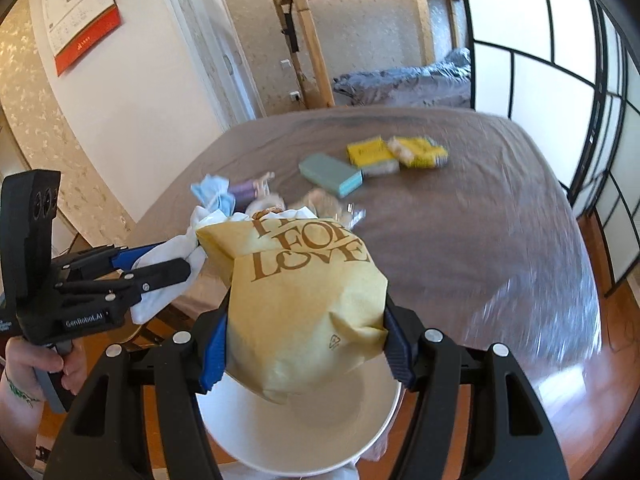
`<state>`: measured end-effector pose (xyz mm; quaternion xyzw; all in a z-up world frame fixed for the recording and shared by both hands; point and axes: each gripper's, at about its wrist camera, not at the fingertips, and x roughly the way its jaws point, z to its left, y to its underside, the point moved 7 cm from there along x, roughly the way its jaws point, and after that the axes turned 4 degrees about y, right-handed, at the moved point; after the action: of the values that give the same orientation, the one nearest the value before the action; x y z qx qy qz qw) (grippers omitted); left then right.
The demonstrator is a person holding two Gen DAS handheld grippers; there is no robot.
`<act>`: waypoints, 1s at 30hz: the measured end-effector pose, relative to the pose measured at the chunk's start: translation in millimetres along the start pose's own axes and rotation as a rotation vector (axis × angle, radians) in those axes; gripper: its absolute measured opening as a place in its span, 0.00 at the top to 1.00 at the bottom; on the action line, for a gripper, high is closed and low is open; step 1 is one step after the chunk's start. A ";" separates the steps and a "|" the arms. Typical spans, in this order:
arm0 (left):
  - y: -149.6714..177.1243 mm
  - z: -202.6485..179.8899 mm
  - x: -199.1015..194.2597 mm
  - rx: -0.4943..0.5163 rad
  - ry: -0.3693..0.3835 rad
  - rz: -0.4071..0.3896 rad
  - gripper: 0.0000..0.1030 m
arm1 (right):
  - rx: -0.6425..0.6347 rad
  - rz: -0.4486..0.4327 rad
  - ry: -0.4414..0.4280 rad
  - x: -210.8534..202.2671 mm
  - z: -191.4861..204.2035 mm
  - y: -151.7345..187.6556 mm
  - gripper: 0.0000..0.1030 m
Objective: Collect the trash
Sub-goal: 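Carry the white pouch and yellow bag with both tools over the white bin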
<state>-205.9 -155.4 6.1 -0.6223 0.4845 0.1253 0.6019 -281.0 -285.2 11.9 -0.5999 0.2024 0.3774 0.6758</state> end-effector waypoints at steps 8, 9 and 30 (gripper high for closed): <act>39.4 2.1 1.1 0.040 0.027 0.047 0.52 | 0.050 0.059 0.059 2.0 21.3 47.8 0.39; 42.7 1.5 2.4 0.039 0.028 0.052 0.52 | 0.055 0.065 0.060 3.0 22.7 51.6 0.39; 92.7 3.7 44.4 -0.012 0.003 0.137 0.52 | 0.053 0.203 0.058 50.3 4.7 85.5 0.39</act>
<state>-252.1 -154.2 -85.8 -0.5915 0.5259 0.1681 0.5877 -314.4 -267.6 -80.0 -0.5688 0.2915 0.4207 0.6438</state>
